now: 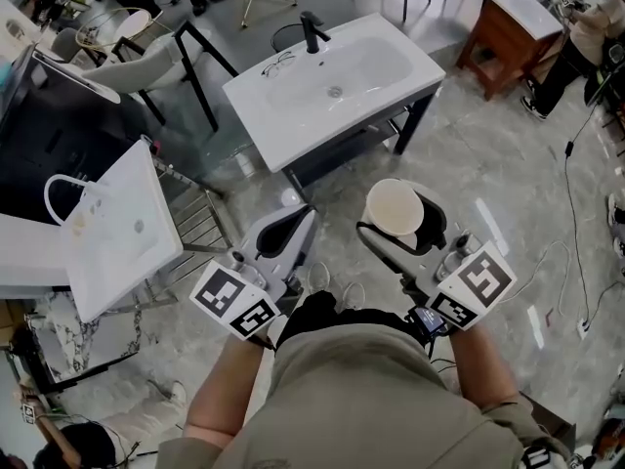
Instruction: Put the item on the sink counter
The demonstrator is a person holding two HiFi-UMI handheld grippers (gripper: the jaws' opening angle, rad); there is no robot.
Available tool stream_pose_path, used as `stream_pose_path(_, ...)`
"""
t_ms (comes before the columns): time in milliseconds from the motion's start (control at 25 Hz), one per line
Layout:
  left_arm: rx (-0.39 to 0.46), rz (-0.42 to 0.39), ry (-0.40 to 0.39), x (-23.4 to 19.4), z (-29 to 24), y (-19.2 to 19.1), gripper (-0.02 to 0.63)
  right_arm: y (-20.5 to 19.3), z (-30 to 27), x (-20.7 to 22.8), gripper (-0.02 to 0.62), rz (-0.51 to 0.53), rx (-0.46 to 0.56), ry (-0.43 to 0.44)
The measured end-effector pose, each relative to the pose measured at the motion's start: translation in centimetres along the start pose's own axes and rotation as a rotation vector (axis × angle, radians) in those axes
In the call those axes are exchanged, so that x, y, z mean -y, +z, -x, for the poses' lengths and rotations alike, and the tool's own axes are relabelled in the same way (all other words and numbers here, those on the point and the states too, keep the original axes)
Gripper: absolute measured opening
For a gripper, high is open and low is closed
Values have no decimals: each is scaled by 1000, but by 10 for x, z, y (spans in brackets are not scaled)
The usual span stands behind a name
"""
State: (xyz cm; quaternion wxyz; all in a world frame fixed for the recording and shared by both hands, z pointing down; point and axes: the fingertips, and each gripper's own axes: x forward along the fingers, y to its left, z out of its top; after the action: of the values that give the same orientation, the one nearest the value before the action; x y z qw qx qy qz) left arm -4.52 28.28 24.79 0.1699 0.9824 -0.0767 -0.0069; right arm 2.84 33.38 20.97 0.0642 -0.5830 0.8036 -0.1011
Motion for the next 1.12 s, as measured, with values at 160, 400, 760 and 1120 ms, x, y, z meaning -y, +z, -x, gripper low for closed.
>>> stream_pose_path(160, 7, 3, 10, -11, -9, 2, 6, -1, -11, 12, 327, -3, -10, 10)
stream_pose_path(400, 19, 15, 16, -38, -22, 8, 6, 2, -34, 29, 327, 5, -22, 16)
stream_pose_path(760, 3, 26, 11, -92, -41, 14, 6, 2, -83, 58, 327, -4, -23, 1)
stream_pose_path(1120, -13, 54, 30, -160, -48, 23, 6, -5, -150, 81, 327, -16, -54, 11)
